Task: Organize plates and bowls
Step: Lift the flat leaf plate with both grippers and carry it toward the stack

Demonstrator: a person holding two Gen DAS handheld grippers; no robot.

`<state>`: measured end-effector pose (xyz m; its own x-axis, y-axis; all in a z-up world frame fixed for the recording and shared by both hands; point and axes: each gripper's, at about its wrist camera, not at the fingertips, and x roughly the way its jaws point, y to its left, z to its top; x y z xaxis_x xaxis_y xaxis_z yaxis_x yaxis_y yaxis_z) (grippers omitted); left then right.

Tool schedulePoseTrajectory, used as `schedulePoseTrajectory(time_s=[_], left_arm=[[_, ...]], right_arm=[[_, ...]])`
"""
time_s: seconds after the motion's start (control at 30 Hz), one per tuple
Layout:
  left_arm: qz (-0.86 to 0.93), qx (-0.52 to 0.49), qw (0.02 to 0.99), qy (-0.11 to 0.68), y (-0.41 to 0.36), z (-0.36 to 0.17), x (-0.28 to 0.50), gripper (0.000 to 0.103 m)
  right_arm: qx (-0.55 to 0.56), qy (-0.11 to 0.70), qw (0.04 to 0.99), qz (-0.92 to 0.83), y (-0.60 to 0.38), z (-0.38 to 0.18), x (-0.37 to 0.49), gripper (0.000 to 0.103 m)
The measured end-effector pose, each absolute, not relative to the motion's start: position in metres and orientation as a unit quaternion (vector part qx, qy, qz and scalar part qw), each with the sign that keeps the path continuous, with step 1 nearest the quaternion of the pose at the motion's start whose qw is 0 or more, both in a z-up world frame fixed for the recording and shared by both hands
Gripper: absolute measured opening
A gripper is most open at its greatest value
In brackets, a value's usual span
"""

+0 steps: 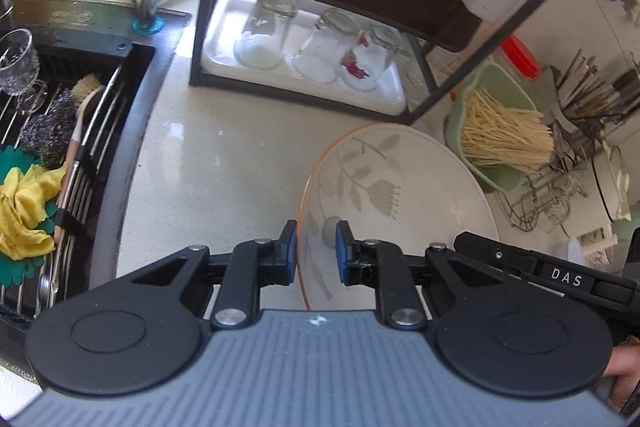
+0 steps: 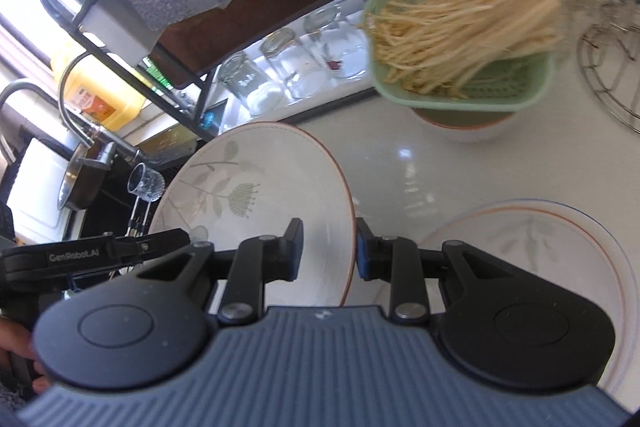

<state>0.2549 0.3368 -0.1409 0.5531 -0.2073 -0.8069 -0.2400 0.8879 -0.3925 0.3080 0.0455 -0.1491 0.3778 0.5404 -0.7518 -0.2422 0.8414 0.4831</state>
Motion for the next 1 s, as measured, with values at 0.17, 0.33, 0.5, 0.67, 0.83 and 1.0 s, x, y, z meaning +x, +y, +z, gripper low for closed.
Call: schedulePoseTrajectory(time_s=[0.17, 0.33, 0.5, 0.67, 0.83, 1.0], left_arm=[[-0.012, -0.228, 0.848, 0.478, 0.327, -0.138, 0.26, 0.021], [-0.053, -0.219, 0.842, 0.49, 0.316, -0.141, 0.269, 0.021], [-0.085, -0.204, 0.833, 0.508, 0.295, -0.15, 0.28, 0.021], [-0.115, -0.188, 0.823, 0.524, 0.265, -0.159, 0.287, 0.021], [-0.147, -0.184, 0.809, 0.539, 0.236, -0.173, 0.292, 0.021], [-0.161, -0.168, 0.798, 0.556, 0.212, -0.185, 0.298, 0.021]], right_arm=[[0.156, 0.499, 0.822, 0.225, 0.034, -0.143, 0.297, 0.03], [0.171, 0.495, 0.828, 0.199, 0.015, -0.144, 0.286, 0.03], [0.177, 0.498, 0.831, 0.171, -0.008, -0.15, 0.274, 0.03], [0.179, 0.507, 0.832, 0.137, -0.035, -0.159, 0.262, 0.03], [0.178, 0.52, 0.829, 0.106, -0.06, -0.17, 0.254, 0.03], [0.184, 0.527, 0.825, 0.083, -0.081, -0.181, 0.247, 0.03]])
